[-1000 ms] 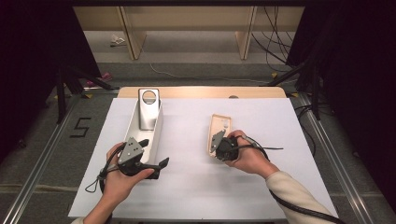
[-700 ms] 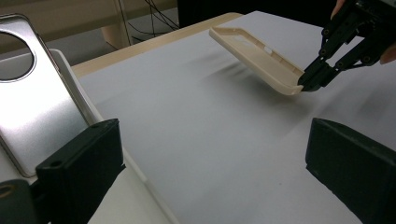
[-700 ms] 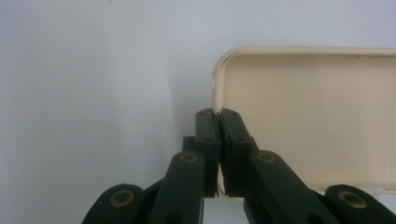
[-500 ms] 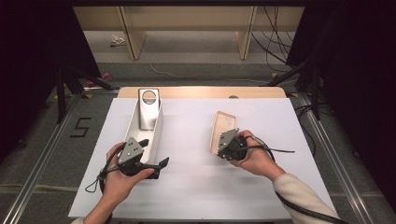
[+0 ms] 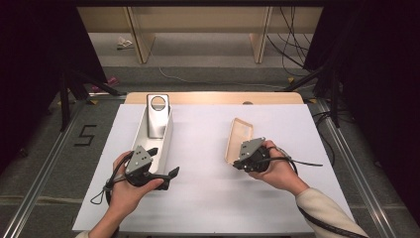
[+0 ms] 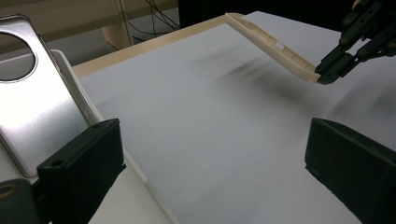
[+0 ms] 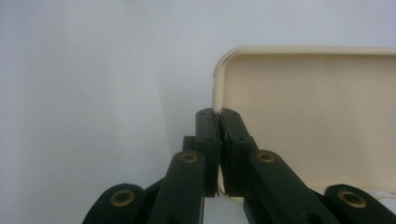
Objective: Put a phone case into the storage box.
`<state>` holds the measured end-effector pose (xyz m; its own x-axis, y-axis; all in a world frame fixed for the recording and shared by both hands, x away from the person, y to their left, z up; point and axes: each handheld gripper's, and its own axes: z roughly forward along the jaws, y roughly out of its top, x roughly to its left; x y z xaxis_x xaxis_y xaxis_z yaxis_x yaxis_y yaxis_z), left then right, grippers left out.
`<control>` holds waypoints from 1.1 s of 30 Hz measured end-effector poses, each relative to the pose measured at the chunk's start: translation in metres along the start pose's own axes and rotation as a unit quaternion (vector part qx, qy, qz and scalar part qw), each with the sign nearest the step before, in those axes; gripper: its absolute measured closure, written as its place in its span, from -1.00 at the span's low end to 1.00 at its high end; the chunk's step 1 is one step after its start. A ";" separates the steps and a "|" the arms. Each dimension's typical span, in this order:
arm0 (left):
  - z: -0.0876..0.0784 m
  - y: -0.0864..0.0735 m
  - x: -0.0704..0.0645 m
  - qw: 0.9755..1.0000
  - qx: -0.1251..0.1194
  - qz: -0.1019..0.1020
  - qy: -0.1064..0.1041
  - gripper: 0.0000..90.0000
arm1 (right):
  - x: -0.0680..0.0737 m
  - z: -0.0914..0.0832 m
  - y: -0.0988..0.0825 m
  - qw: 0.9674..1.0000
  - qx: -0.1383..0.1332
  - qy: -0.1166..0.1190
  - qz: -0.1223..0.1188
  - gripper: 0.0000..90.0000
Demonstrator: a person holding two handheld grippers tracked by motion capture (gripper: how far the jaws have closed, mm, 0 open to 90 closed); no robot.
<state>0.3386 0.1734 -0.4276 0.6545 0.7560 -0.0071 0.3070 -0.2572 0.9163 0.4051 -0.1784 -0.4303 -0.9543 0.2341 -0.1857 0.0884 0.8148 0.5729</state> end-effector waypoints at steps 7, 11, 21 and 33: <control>0.000 0.000 0.001 1.000 0.000 -0.001 0.001 -0.92 | 0.005 -0.003 -0.003 1.000 -0.014 0.008 -0.004 0.95; 0.001 0.001 0.000 1.000 0.000 -0.002 0.001 -0.91 | 0.008 -0.005 -0.004 1.000 -0.023 0.012 -0.007 0.95; 0.005 0.012 -0.001 1.000 0.002 0.005 -0.003 -0.89 | 0.017 -0.009 -0.005 0.999 -0.031 0.017 -0.013 0.95; 0.017 0.030 -0.004 1.000 0.009 0.007 -0.015 -0.86 | 0.028 -0.011 -0.005 0.999 -0.034 0.024 -0.021 0.95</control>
<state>0.3571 0.1526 -0.4065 0.6793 0.7339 -0.0066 0.3105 -0.2792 0.9087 0.3744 -0.1814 -0.4297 -0.9698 0.1722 -0.1729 0.0293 0.7856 0.6180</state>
